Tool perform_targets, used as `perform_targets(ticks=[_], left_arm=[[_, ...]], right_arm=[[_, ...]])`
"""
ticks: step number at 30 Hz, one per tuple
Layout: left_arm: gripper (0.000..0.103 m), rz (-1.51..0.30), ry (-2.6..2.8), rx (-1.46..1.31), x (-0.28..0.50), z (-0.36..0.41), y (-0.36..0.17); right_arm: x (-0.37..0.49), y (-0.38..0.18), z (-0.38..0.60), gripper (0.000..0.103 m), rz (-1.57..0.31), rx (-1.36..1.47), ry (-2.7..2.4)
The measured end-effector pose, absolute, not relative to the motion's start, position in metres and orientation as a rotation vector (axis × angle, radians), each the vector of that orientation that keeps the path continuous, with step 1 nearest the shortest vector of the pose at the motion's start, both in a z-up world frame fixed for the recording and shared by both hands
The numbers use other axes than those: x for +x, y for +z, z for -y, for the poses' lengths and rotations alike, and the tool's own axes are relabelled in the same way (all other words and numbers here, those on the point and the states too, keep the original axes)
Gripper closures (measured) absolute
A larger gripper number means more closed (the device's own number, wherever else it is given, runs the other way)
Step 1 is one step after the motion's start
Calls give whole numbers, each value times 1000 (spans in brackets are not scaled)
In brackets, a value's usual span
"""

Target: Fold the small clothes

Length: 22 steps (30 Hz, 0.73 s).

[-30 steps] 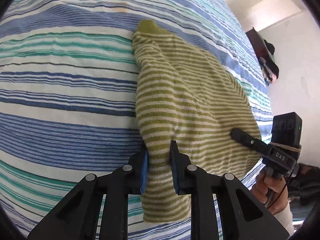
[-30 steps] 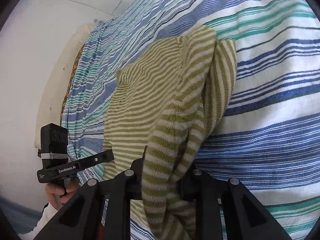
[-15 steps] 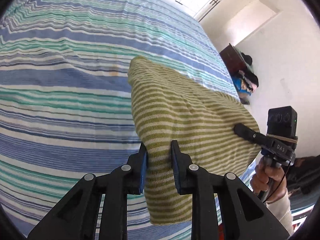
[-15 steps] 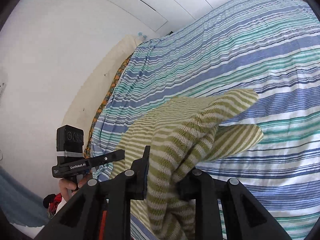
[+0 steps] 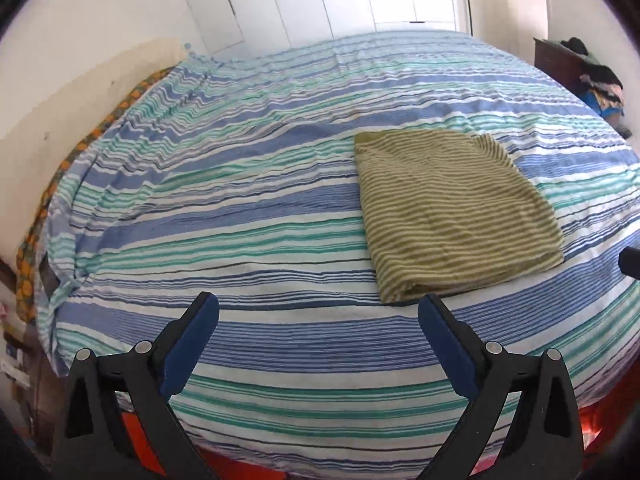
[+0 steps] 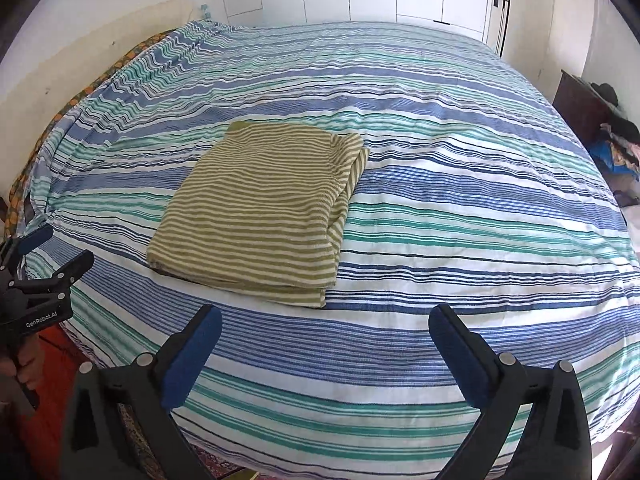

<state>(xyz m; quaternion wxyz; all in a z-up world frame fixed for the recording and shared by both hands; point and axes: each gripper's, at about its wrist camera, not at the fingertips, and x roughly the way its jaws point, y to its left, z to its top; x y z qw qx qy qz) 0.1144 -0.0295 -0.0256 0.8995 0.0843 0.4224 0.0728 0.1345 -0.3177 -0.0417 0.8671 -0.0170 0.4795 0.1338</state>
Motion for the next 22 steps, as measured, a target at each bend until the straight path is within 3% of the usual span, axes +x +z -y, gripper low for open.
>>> perform_targets(ticks=[5, 22], left_arm=[[3, -989, 89, 121, 104, 34, -6], [3, -894, 85, 70, 45, 31, 22]], right_arm=[[99, -13, 297, 1, -960, -49, 252], [50, 33, 275, 1, -885, -107, 192]])
